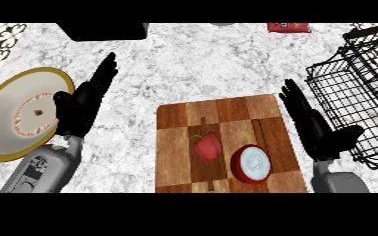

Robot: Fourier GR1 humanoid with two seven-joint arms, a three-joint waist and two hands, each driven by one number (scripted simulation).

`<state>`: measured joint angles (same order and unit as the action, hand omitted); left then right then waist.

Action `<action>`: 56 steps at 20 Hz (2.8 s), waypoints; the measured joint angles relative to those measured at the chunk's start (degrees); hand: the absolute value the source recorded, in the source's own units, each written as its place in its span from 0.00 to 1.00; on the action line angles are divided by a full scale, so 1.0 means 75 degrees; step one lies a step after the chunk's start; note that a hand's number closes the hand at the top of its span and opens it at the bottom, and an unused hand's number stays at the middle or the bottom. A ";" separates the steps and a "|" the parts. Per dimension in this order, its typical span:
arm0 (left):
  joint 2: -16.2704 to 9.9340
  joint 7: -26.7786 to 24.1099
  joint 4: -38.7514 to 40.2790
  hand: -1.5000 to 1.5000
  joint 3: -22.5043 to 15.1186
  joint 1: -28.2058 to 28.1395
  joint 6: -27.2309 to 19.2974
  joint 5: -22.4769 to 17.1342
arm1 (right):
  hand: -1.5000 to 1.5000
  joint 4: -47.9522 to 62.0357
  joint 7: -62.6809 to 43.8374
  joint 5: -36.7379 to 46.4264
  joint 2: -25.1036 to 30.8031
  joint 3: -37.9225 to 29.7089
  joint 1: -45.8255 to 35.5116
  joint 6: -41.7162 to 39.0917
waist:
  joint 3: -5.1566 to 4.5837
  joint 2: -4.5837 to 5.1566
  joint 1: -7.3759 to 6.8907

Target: Pick the can from the cutting board and place it in the tiered basket

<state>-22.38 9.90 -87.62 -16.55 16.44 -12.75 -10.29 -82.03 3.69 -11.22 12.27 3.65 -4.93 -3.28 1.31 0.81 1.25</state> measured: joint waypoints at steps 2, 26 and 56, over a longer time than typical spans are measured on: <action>0.0038 -0.0039 0.0070 0.50 0.0013 -0.0249 -0.0083 0.0082 | 1.00 -0.0417 0.0010 0.0071 0.0059 -0.0015 0.0043 0.0070 | -0.0066 -0.0051 -0.0050; 0.0957 -0.1231 0.0765 0.50 0.0313 -0.2605 -0.1066 0.0332 | 0.00 -0.5688 -0.3702 0.0683 0.2511 -0.1046 0.1972 0.0280 | -0.0183 -0.0172 -0.0030; 0.1242 -0.1288 0.0767 0.50 0.0348 -0.2639 -0.0898 0.0670 | 0.00 -0.6209 -0.9207 0.5519 0.3042 0.4190 -0.0563 -0.0733 | -0.0160 -0.0141 -0.0238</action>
<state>-13.06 0.24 -81.86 -13.94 -3.35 -19.48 -5.26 -128.60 -65.36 30.17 35.08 35.08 -9.16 -8.77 0.10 -0.25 -0.53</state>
